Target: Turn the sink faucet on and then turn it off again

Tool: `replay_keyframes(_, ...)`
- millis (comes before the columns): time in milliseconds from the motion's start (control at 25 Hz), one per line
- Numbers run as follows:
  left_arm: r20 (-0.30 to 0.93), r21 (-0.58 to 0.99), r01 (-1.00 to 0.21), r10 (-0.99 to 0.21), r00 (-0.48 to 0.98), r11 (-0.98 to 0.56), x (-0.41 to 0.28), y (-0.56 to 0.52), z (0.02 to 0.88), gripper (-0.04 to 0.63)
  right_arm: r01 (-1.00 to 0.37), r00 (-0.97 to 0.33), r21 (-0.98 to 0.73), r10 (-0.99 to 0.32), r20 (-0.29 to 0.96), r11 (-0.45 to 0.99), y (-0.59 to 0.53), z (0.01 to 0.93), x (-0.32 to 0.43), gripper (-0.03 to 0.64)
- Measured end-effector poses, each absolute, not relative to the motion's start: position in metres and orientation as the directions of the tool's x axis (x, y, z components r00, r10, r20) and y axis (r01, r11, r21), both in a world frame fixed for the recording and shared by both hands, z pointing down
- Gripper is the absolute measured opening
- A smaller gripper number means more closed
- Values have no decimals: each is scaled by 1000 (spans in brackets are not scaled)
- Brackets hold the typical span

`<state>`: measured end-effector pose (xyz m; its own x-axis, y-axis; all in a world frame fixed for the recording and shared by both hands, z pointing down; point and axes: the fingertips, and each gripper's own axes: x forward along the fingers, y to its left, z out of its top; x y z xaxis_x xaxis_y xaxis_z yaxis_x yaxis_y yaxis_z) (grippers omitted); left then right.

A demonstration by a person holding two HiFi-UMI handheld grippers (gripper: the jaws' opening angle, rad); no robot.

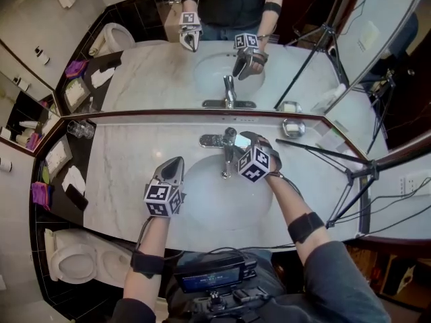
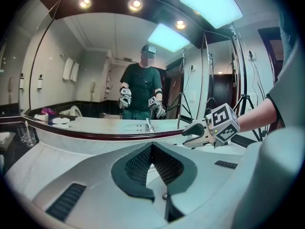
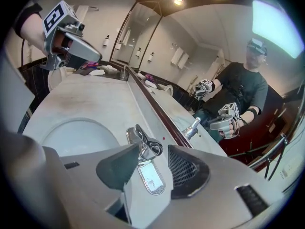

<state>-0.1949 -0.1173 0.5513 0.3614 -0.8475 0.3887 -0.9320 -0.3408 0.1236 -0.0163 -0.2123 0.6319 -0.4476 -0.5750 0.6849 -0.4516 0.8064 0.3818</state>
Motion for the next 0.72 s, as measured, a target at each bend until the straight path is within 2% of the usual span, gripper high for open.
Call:
replay_keyframes(120, 383, 126, -930, -848, 366, -344, -193, -117, 547, 0, -554, -463, 314, -599, 653, 771, -207, 616, 3, 178)
replay_keyframes(280, 374, 127, -928, -849, 373, -351, -189, -116, 543, 0, -691, -456, 237, -666, 590, 683, -200, 591, 36, 83)
replay_keyframes(400, 368, 128, -926, -850, 376, -354, -188, -116, 540, 0, -758, -437, 192, -705, 558, 623, -190, 574, 59, 36)
replay_keyframes(720, 347, 156, -922, -854, 387, -354, -185, -114, 534, 0, -885, -435, -73, -763, 479, 459, -157, 571, 116, 17)
